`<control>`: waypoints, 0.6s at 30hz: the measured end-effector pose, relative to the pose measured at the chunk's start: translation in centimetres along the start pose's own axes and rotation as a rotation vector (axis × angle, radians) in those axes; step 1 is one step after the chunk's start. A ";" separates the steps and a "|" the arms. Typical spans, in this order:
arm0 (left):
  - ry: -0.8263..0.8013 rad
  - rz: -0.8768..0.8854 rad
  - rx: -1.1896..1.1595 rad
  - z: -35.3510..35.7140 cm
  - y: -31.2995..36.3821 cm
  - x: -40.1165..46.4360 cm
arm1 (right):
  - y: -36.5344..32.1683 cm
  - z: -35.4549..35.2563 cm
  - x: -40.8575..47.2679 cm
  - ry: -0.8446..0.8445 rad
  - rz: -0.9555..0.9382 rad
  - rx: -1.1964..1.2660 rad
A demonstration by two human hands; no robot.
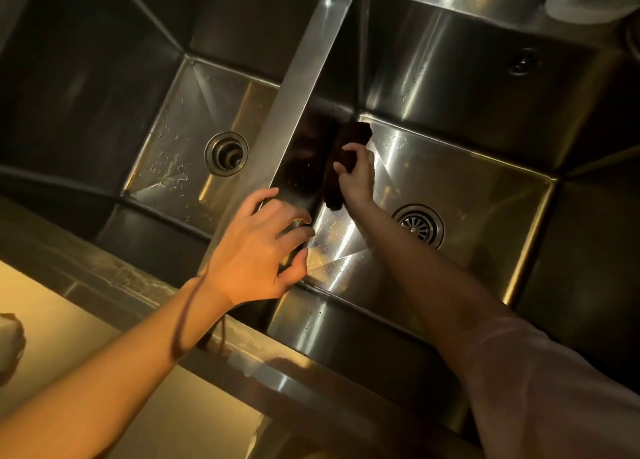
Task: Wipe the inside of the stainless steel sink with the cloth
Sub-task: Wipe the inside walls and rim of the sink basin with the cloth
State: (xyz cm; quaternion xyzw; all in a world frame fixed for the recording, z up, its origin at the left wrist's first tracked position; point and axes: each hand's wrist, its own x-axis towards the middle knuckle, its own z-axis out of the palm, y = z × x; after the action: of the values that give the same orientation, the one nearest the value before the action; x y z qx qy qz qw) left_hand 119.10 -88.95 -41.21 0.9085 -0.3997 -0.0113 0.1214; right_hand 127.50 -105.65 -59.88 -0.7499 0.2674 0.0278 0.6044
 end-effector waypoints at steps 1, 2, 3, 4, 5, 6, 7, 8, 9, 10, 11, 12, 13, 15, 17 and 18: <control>-0.005 -0.001 0.001 -0.1 0.1 0.0 | -0.8 -0.2 -0.8 0.010 -0.020 0.029; -0.008 -0.001 0.001 -0.2 0.1 0.0 | -1.8 -0.4 -1.8 0.017 -0.057 0.059; -0.007 0.000 0.001 -0.3 0.2 0.1 | -2.9 -0.7 -2.9 0.020 -0.107 0.087; -0.004 0.000 0.000 -0.3 0.3 0.1 | -4.0 -1.0 -4.2 0.017 -0.162 0.110; 0.000 -0.002 -0.001 -0.4 0.3 0.1 | -5.2 -1.4 -5.5 0.019 -0.218 0.122; 0.004 -0.007 -0.001 -0.5 0.4 0.1 | -6.4 -1.9 -6.8 0.024 -0.274 0.126; 0.010 -0.015 0.001 -0.6 0.4 0.1 | -7.4 -2.3 -8.1 0.023 -0.324 0.130; 0.018 -0.023 0.004 -0.7 0.4 0.0 | -8.2 -2.7 -9.4 0.011 -0.368 0.138; 0.024 -0.027 0.007 -0.8 0.5 -0.1 | -8.7 -3.0 -10.5 -0.009 -0.395 0.150; 0.029 -0.024 0.009 -0.9 0.6 -0.2 | -8.9 -3.1 -11.5 -0.030 -0.409 0.161; 0.029 -0.016 0.010 -1.0 0.7 -0.4 | -8.9 -3.1 -12.0 -0.043 -0.412 0.165; 0.025 -0.004 0.010 -1.1 0.7 -0.5 | -8.6 -3.0 -12.1 -0.050 -0.405 0.160; 0.018 0.008 0.012 -1.2 0.8 -0.7 | -8.2 -2.9 -11.9 -0.057 -0.388 0.150; -0.001 0.029 0.015 -1.1 0.6 -1.3 | -6.8 -2.4 -10.7 -0.070 -0.322 0.116; -0.008 0.050 0.016 -0.8 0.4 -1.8 | -4.9 -1.7 -9.2 -0.089 -0.241 0.058; -0.010 0.061 0.017 -0.6 0.4 -1.9 | -3.8 -1.3 -8.4 -0.103 -0.201 0.028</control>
State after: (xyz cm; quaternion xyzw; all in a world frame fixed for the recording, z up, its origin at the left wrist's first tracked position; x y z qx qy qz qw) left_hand 117.57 -87.70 -40.72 0.8967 -0.4281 -0.0088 0.1121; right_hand 121.65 -103.27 -53.05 -0.7621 0.1600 0.0018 0.6273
